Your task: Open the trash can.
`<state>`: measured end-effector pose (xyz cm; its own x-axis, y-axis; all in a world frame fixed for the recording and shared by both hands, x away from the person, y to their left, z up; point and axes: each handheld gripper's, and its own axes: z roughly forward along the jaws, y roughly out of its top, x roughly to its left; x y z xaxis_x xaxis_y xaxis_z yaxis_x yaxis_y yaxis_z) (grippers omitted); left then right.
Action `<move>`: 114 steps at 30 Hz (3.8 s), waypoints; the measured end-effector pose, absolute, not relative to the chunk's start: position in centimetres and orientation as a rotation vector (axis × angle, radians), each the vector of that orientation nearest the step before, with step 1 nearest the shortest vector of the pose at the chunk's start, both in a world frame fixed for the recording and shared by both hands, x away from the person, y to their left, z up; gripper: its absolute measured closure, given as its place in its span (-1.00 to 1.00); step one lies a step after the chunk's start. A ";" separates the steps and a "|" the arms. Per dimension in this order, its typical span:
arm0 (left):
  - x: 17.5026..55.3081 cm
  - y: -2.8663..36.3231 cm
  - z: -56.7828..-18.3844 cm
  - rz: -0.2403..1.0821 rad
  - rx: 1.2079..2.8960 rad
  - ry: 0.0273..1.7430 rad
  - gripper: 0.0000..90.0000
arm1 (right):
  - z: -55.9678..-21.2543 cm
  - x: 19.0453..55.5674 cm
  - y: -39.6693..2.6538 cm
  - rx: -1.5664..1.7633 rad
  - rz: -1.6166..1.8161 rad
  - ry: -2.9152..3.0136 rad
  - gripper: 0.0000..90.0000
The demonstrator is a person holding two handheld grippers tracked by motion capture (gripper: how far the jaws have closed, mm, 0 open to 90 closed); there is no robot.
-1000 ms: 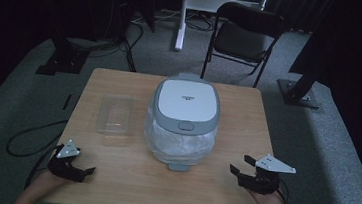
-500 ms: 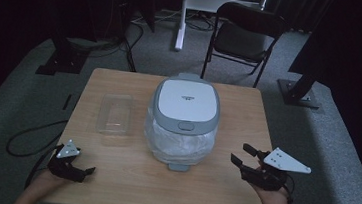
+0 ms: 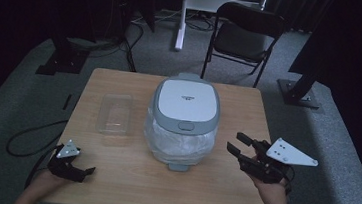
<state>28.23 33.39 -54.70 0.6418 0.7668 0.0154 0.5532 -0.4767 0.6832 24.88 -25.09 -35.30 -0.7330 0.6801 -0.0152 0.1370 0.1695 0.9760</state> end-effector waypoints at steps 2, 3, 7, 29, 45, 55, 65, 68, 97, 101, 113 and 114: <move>28.2 33.4 -54.7 0.423 2.207 1.023 -0.98 | -35.1 25.2 -25.0 0.758 1.632 1.997 0.17; 28.2 33.4 -54.7 0.423 2.207 1.023 -0.98 | -34.9 25.3 -25.0 0.749 1.652 1.989 0.21; 28.2 33.4 -54.7 0.423 2.208 1.023 -0.98 | -34.4 25.8 -24.5 0.728 1.671 1.983 0.34; 28.2 33.4 -54.7 0.424 2.208 1.025 -0.98 | -33.8 28.1 -20.7 0.600 1.722 1.991 1.00; 28.2 33.4 -54.7 0.424 2.208 1.025 -0.98 | -34.1 29.6 -16.9 0.550 1.752 2.099 1.00; 28.2 33.4 -54.7 0.424 2.207 1.025 -0.98 | -34.3 30.3 -15.6 0.530 1.744 2.135 1.00; 28.2 33.4 -54.7 0.426 2.205 1.030 -0.98 | -34.6 30.8 -15.3 0.528 1.746 2.140 1.00; 28.2 33.4 -54.7 0.426 2.205 1.031 -0.98 | -34.8 30.9 -15.2 0.533 1.744 2.149 1.00; 28.2 33.4 -54.7 0.426 2.206 1.030 -0.98 | -35.5 31.3 -15.0 0.543 1.713 2.162 1.00; 28.2 33.4 -54.7 0.425 2.206 1.030 -0.98 | -35.6 31.2 -14.9 0.542 1.714 2.156 1.00; 28.2 33.4 -54.7 0.427 2.205 1.032 -0.98 | -35.6 31.2 -15.0 0.556 1.719 2.163 1.00; 28.2 33.4 -54.7 0.426 2.205 1.032 -0.98 | -35.5 31.2 -15.0 0.561 1.721 2.164 0.88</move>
